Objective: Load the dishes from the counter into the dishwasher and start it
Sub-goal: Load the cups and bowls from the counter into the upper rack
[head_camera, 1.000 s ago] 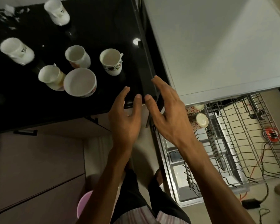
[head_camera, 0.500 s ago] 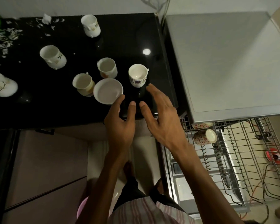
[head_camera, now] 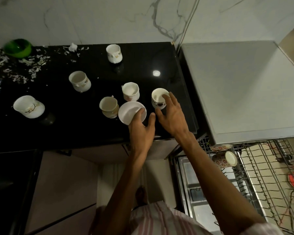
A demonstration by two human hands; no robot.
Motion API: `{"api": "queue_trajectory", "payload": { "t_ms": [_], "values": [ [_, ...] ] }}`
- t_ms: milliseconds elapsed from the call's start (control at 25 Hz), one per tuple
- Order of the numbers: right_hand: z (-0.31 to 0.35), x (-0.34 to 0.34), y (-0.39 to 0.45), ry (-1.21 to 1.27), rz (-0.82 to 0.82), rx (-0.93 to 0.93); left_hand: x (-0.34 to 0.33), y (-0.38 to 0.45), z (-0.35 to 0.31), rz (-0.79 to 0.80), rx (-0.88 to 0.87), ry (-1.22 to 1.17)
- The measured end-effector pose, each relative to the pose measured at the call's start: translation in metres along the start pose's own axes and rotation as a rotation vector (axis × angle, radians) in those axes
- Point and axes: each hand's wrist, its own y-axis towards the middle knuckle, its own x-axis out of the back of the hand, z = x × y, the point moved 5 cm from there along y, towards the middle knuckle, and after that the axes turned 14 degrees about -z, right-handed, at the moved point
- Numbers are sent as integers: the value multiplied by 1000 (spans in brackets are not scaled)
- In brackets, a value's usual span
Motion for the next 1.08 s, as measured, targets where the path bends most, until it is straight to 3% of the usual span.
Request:
{"api": "queue_trajectory", "payload": {
  "t_ms": [520, 880, 1080],
  "values": [
    [-21, -23, 16, -7, -6, -172, 5, 0, 4, 23, -27, -16],
    [-19, 27, -26, 140, -114, -216, -7, -20, 8, 123, -36, 30],
    [-13, 64, -53, 194, -123, -186, -26, -36, -1, 258, -194, 74]
  ]
}}
